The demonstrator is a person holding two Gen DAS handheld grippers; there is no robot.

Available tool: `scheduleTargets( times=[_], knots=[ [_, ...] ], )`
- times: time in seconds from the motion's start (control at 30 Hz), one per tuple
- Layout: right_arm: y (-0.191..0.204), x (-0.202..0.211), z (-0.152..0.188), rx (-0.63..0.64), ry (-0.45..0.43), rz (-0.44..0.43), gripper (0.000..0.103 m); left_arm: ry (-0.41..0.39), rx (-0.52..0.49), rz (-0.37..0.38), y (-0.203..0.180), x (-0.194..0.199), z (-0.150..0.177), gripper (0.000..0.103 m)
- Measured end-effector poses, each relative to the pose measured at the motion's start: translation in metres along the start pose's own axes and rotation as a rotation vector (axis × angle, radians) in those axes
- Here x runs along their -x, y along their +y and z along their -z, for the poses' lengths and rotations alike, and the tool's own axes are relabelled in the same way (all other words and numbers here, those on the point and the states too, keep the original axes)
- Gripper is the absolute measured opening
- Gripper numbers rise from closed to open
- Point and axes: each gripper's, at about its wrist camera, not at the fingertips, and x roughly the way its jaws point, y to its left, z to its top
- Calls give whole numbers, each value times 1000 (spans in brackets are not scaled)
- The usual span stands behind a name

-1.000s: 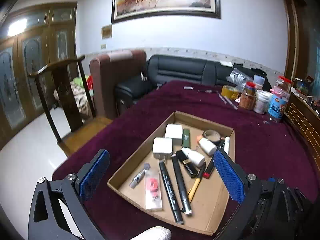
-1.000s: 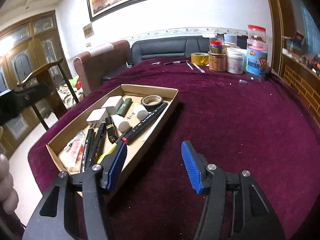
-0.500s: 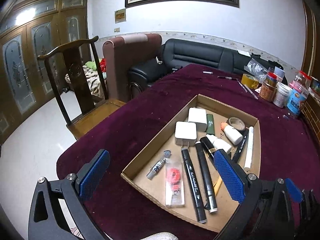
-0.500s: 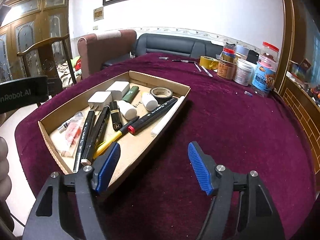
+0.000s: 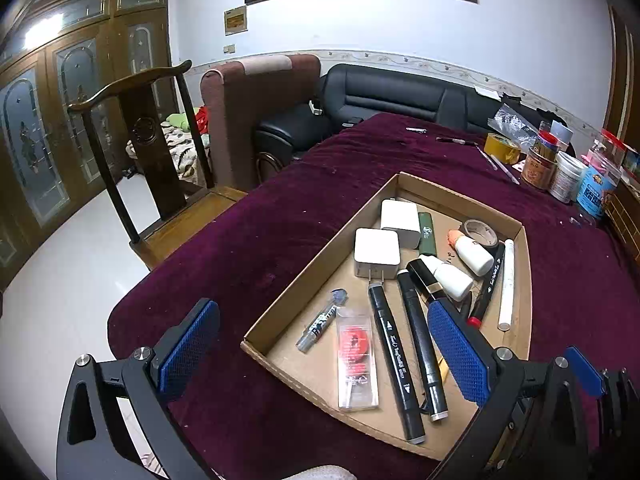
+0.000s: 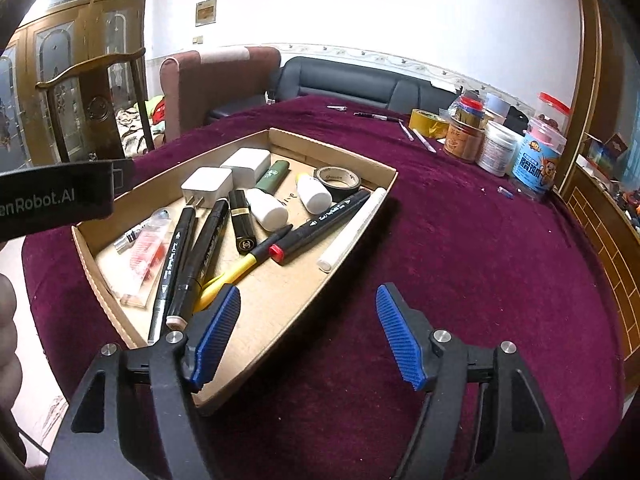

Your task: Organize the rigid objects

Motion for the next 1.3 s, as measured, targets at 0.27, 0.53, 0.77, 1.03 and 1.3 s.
scheduleTargets(
  times=[0.27, 0.53, 0.77, 1.03, 1.3],
  knots=[
    [-1, -3, -2, 1, 7, -1, 71, 14, -15, 7, -5, -1, 1, 102],
    [-4, -7, 1, -6, 20, -6, 71, 26, -18, 6, -6, -3, 1, 102],
    [-5, -3, 1, -6, 6, -18, 71, 21, -31, -4, -10, 0, 4, 102],
    [-10, 2, 4, -7, -2, -24, 71, 10, -48, -5, -21, 8, 6, 102],
    [-14, 4, 5, -20, 0, -23, 71, 6, -56, -7, -25, 12, 8, 102]
  ],
)
